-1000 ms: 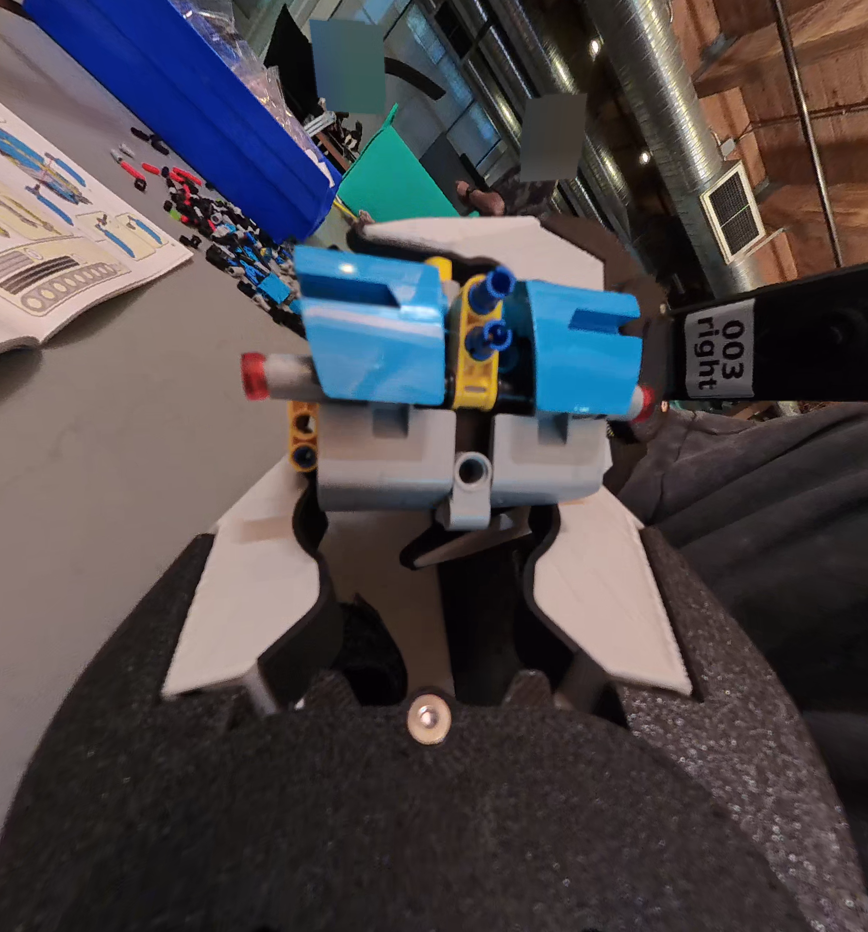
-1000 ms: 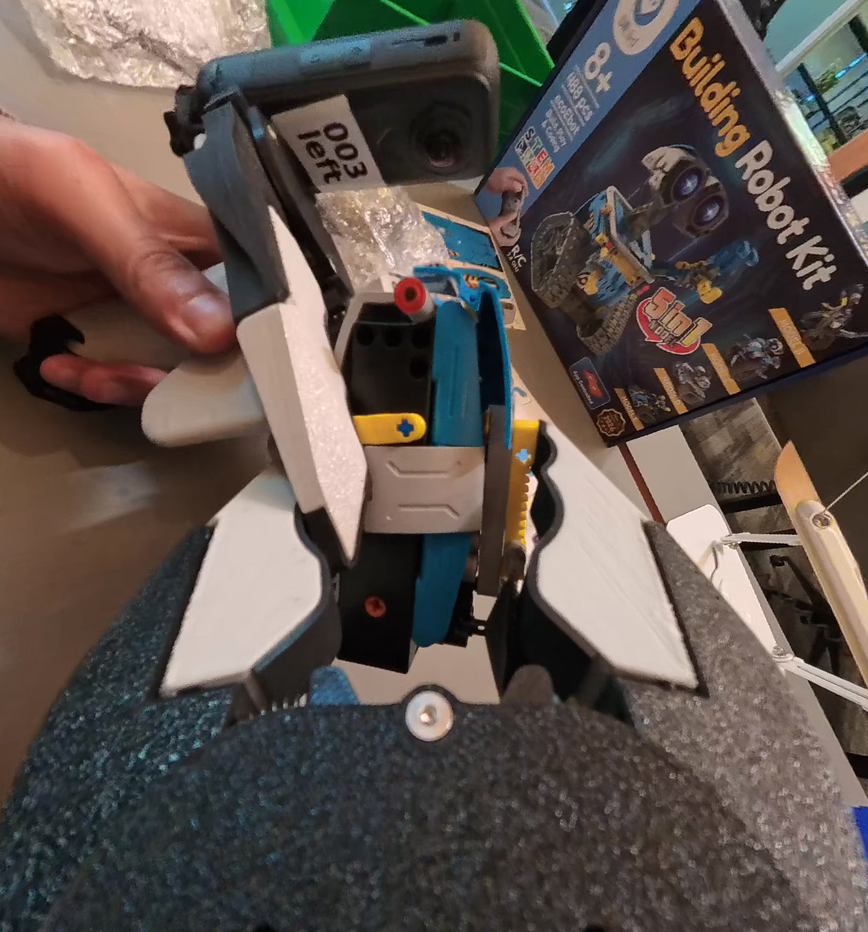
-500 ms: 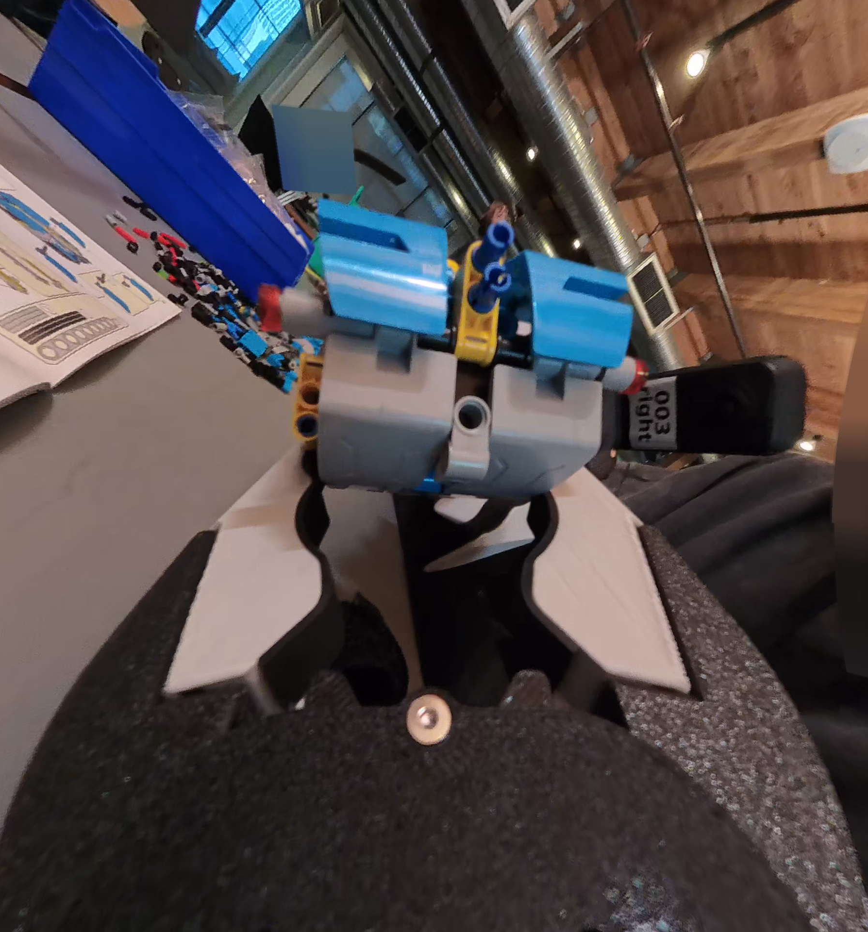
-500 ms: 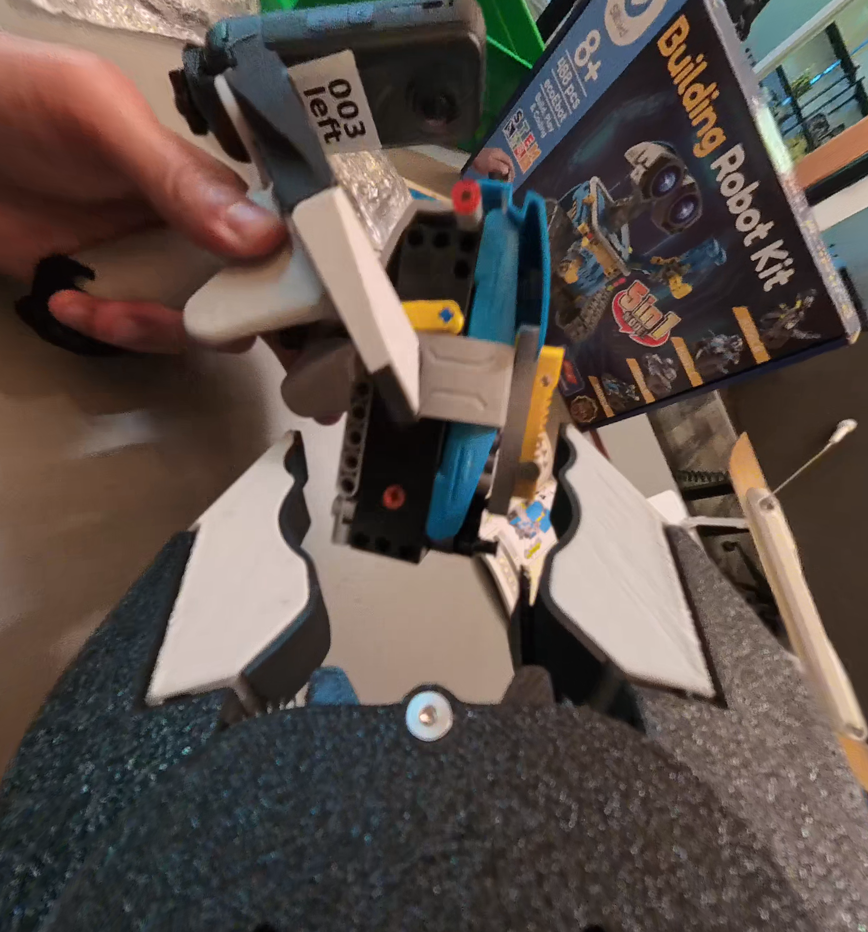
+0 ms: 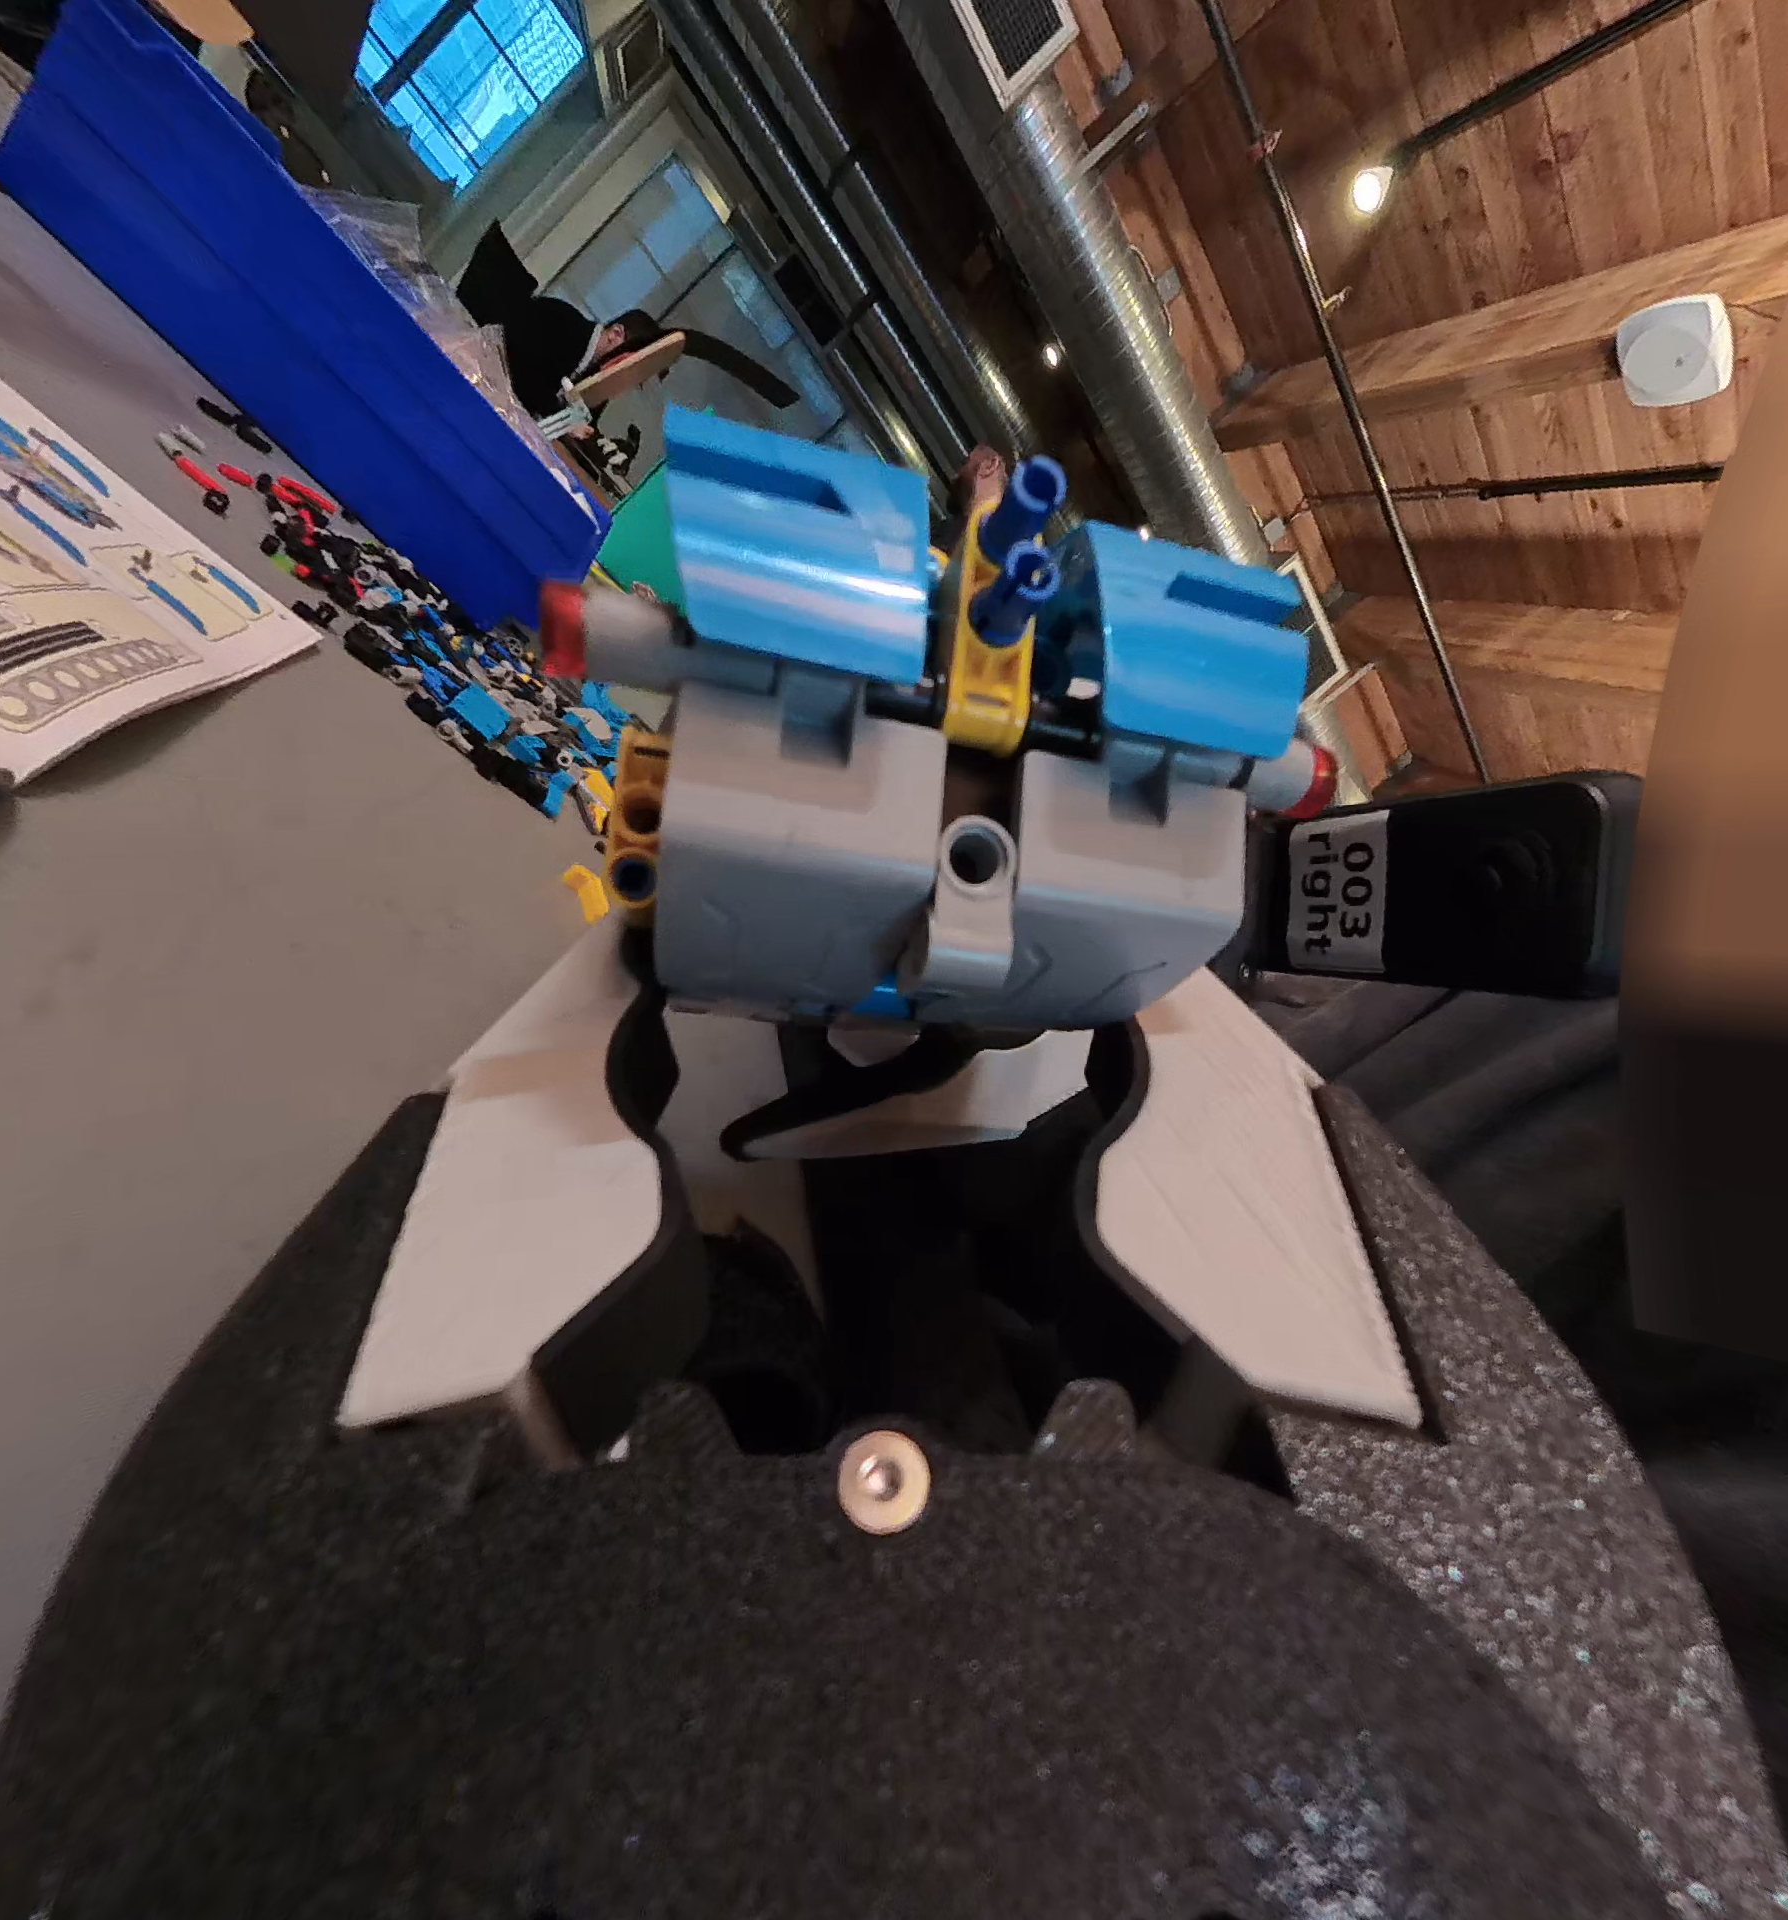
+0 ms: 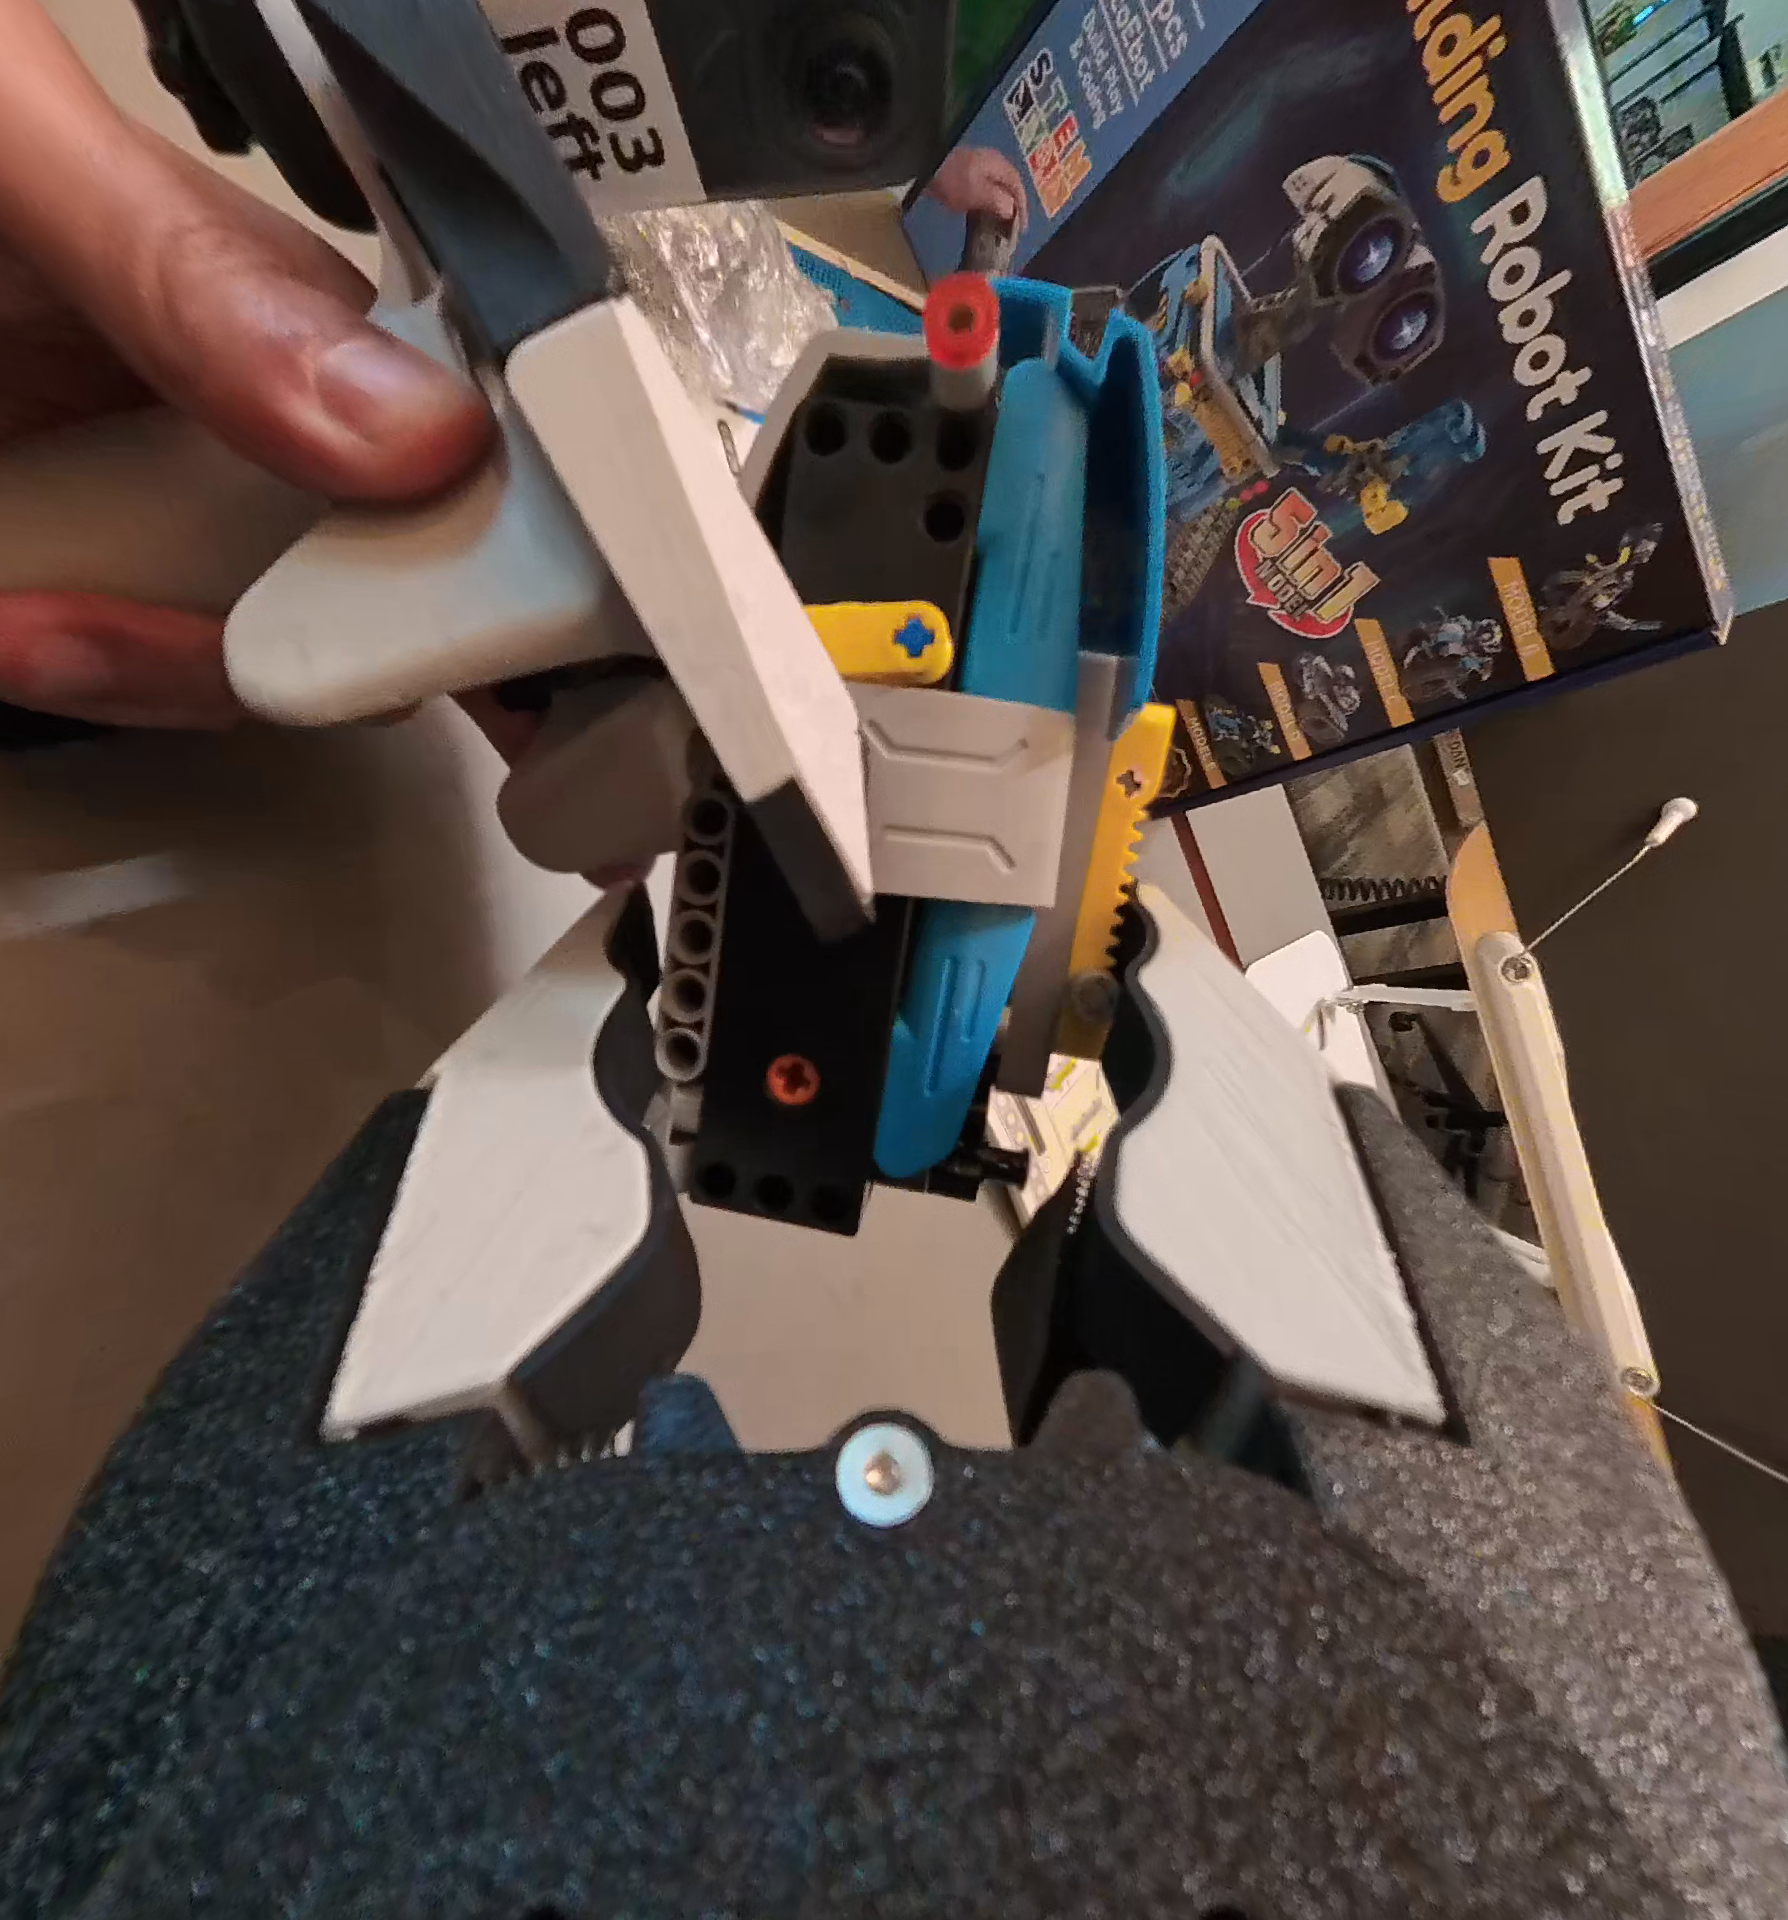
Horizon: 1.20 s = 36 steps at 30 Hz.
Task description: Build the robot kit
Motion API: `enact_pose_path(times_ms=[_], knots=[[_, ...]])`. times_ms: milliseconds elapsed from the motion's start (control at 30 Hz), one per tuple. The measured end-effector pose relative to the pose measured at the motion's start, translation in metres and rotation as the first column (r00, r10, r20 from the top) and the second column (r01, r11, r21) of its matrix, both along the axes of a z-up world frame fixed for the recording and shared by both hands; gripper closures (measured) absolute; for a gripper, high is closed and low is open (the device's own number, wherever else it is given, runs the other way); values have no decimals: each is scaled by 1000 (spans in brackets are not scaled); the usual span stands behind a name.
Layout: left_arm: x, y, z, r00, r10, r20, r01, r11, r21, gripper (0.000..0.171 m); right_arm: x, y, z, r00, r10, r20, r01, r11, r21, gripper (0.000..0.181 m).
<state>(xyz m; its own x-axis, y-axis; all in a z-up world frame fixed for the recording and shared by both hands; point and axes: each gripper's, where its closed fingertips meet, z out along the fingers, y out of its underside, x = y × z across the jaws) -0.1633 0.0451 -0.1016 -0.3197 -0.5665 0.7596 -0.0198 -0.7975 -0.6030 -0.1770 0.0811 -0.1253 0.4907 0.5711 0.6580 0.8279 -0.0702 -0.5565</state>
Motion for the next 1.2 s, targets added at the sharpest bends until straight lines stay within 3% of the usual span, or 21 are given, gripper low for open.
enact_pose_path(times_ms=[200,267,333,400,467,533,600,700,800,833,1000,1100,1200], knots=[[-6,6,6,1000,-25,-9,26,996,84,91,-5,1,5,998,55,-43,-56,998,-17,86],[-12,6,10,999,-37,-9,38,991,131,91,3,-8,9,996,41,-76,-48,995,-82,83],[-13,5,9,999,-29,-41,38,974,224,91,11,-25,9,985,88,-146,-117,973,-198,81],[-12,-4,3,993,-57,-99,87,942,324,91,16,-42,13,954,117,-277,-206,925,-319,95],[-11,-17,-2,985,-110,-133,152,916,372,91,12,-62,22,866,161,-473,-368,845,-387,98],[-10,-30,-5,975,-159,-155,209,894,397,91,14,-61,35,736,160,-658,-474,815,-332,93],[-8,-40,-16,957,-193,-215,270,862,428,91,16,-71,33,612,249,-750,-609,754,-247,100],[-1,-46,-36,925,-183,-334,338,798,499,91,17,-67,6,661,176,-730,-555,769,-317,110],[11,-46,-45,898,-178,-403,393,736,552,91,22,-64,-27,752,155,-640,-484,790,-378,114],[15,-44,-49,883,-169,-438,419,703,574,90,23,-65,-31,757,176,-629,-487,794,-365,122],[20,-31,-69,743,-156,-651,620,527,581,89,34,-51,-50,804,158,-574,-409,846,-341,123],[16,-28,-83,652,-174,-738,729,412,547,89,34,-52,-64,825,127,-551,-391,832,-393,124],[16,-21,-94,637,-171,-752,759,312,572,88,38,-47,-77,878,118,-464,-328,854,-404,125]])
